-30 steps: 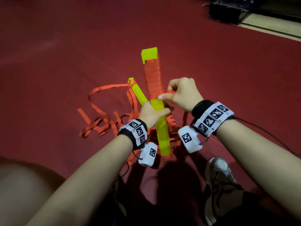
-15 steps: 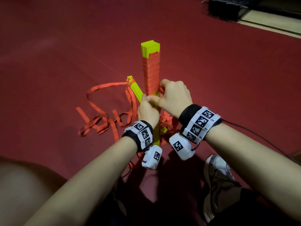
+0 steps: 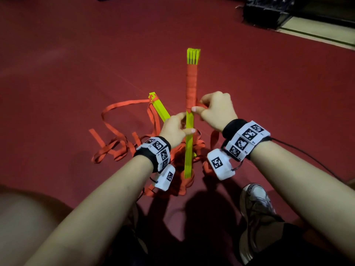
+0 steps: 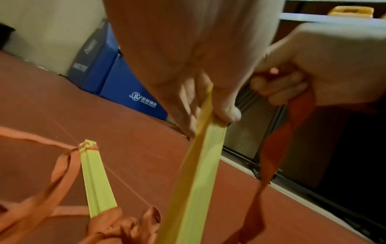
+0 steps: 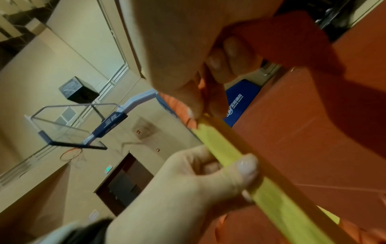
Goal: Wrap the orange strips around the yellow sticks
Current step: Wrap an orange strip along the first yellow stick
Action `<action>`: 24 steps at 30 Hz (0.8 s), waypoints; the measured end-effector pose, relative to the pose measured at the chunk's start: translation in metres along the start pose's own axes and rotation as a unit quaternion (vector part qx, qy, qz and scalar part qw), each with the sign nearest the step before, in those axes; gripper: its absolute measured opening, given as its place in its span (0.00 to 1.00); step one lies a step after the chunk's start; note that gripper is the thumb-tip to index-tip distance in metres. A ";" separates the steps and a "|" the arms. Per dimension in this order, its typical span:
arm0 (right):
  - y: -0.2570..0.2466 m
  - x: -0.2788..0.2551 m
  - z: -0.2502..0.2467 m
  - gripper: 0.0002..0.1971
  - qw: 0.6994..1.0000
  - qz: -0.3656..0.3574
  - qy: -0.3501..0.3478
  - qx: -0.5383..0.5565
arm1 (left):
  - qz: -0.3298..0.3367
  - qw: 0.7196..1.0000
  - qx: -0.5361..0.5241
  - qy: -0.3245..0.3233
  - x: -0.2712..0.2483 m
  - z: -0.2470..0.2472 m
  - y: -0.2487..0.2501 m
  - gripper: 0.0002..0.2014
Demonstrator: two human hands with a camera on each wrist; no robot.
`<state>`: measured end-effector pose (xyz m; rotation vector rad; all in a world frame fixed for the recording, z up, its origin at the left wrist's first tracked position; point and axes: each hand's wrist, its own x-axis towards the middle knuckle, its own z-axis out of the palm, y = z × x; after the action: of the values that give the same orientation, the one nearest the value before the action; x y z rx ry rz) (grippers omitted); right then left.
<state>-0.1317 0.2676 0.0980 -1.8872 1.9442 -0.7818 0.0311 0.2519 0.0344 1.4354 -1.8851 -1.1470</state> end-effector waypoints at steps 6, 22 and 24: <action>-0.019 -0.015 0.017 0.19 0.997 -0.029 -0.002 -0.070 | 0.028 0.991 0.063 0.110 -0.007 0.005 0.000 0.19; -0.009 -0.008 0.010 0.24 0.996 -0.078 -0.042 -0.032 | -0.040 0.992 -0.120 -0.023 -0.016 0.009 -0.011 0.09; -0.013 -0.012 0.011 0.23 0.995 -0.060 -0.035 -0.074 | -0.047 0.995 -0.082 0.028 -0.017 0.014 -0.009 0.06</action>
<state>-0.1138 0.2779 0.0949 -2.1042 1.9086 -0.6089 0.0301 0.2712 0.0209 1.4627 -1.6597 -1.2606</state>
